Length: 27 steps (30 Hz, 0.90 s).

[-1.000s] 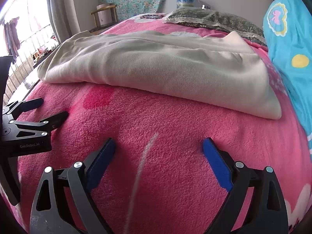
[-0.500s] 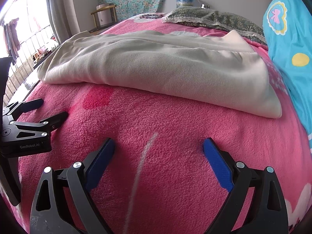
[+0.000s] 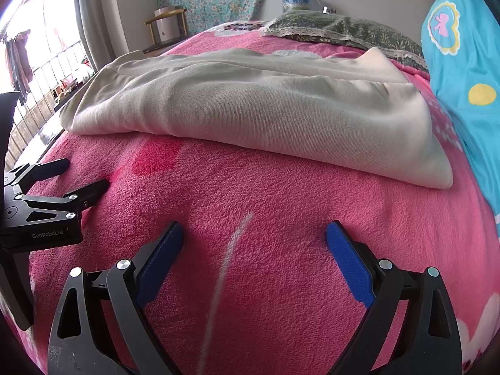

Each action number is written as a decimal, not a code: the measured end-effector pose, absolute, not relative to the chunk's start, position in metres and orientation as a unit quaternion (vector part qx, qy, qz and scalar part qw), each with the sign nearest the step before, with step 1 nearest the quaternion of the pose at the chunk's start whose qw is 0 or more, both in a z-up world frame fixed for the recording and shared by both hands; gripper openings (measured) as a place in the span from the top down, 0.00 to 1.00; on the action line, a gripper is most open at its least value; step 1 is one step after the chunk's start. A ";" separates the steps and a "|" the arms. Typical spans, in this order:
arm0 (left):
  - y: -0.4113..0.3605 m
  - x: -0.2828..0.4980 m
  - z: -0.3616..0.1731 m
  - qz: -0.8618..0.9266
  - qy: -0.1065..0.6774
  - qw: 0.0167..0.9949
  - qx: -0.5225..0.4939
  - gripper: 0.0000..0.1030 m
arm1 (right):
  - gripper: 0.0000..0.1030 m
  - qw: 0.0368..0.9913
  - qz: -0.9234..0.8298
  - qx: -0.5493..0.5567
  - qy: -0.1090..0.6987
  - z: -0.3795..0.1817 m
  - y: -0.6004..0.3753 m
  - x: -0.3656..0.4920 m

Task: Fold large clothes

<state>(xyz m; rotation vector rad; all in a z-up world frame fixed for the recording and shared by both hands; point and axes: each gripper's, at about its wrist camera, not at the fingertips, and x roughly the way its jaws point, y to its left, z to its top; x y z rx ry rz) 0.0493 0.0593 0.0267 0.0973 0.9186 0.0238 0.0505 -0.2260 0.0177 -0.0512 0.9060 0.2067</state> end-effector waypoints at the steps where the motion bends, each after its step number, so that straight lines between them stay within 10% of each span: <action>1: 0.060 0.050 0.027 0.012 0.443 0.895 0.047 0.04 | 0.13 0.894 0.100 -0.025 0.437 0.018 -0.226 0.050; 27: 0.060 0.050 0.027 0.012 0.443 0.895 0.047 0.04 | 0.13 0.895 0.102 -0.021 0.435 0.015 -0.228 0.048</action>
